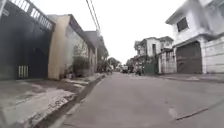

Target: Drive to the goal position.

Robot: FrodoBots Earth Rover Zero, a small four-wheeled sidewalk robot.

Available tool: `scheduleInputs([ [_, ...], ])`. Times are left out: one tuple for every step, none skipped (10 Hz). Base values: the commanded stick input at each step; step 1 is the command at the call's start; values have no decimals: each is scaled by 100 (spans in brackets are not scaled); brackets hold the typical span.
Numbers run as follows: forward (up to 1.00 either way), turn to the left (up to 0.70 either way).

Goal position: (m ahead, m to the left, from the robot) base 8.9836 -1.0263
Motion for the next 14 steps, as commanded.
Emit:
scheduleInputs([
  [70,-5],
  [70,0],
  [70,0],
  [70,0],
  [70,0],
  [70,0],
  [70,0],
  [70,0],
  [70,0],
  [70,-1],
  [70,-2],
  [70,-14],
  [70,-28],
  [70,-34],
])
